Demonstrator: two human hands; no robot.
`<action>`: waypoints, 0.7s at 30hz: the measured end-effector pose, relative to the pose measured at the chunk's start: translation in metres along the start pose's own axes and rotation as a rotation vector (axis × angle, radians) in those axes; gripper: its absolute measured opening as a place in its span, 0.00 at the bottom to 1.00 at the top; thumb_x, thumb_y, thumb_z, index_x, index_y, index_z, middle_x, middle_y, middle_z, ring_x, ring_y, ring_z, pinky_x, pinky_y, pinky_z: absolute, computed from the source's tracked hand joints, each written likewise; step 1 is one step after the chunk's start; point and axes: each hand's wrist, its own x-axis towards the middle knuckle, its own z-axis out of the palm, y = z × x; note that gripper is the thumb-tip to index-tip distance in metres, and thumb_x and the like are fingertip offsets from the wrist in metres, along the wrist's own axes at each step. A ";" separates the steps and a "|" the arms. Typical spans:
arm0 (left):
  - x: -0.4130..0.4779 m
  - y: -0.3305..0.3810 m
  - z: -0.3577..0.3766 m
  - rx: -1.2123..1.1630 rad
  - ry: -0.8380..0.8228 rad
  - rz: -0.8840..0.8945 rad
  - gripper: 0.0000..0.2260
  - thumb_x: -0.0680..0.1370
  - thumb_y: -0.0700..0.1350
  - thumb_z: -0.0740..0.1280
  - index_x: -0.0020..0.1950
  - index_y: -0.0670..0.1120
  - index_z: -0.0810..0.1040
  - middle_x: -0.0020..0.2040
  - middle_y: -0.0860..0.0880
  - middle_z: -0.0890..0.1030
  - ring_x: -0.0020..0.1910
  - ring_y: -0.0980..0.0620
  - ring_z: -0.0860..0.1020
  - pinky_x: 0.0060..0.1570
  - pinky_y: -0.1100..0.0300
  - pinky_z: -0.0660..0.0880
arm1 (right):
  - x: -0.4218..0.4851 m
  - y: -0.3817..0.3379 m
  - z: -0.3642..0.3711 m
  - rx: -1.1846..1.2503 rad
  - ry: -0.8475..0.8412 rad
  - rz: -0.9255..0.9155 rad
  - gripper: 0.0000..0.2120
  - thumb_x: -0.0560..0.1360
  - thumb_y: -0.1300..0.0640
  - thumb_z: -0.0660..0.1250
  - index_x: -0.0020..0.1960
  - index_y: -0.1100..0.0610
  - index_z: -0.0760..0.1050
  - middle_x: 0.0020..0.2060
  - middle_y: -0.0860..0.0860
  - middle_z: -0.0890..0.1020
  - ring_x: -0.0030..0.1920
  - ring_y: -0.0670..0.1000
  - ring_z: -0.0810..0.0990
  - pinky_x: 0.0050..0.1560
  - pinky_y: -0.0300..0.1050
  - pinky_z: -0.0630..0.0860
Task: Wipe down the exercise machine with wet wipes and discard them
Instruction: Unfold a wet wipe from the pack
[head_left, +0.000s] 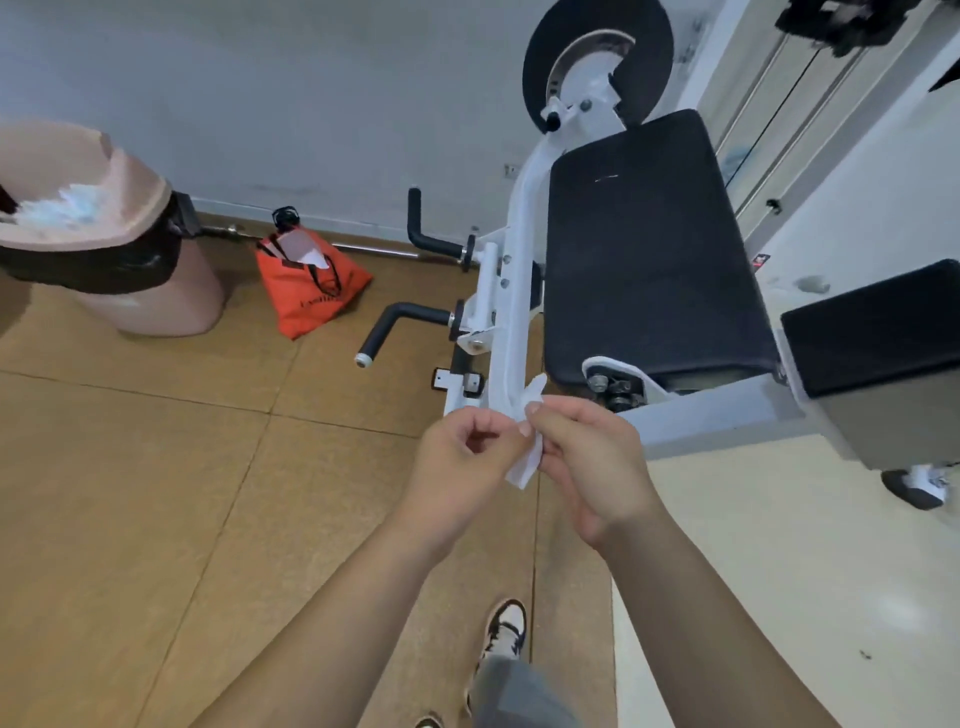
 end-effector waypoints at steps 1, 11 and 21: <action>0.014 0.002 -0.002 0.018 -0.012 0.004 0.07 0.75 0.48 0.76 0.48 0.47 0.84 0.46 0.45 0.86 0.49 0.44 0.84 0.51 0.51 0.82 | 0.012 -0.005 0.004 -0.001 0.021 -0.003 0.03 0.79 0.62 0.73 0.51 0.60 0.86 0.48 0.59 0.89 0.52 0.60 0.88 0.58 0.59 0.83; 0.175 0.052 -0.025 0.126 -0.085 0.060 0.09 0.81 0.43 0.70 0.45 0.47 0.88 0.44 0.47 0.87 0.45 0.48 0.84 0.49 0.53 0.80 | 0.162 -0.069 0.043 0.032 0.088 0.051 0.06 0.75 0.62 0.77 0.51 0.63 0.86 0.48 0.61 0.88 0.52 0.62 0.88 0.58 0.58 0.84; 0.318 0.088 -0.045 -0.049 -0.118 -0.260 0.09 0.83 0.44 0.66 0.50 0.46 0.86 0.51 0.46 0.88 0.53 0.43 0.84 0.57 0.49 0.80 | 0.253 -0.099 0.064 0.100 0.279 0.005 0.04 0.79 0.64 0.71 0.51 0.64 0.85 0.47 0.58 0.88 0.47 0.57 0.87 0.47 0.50 0.84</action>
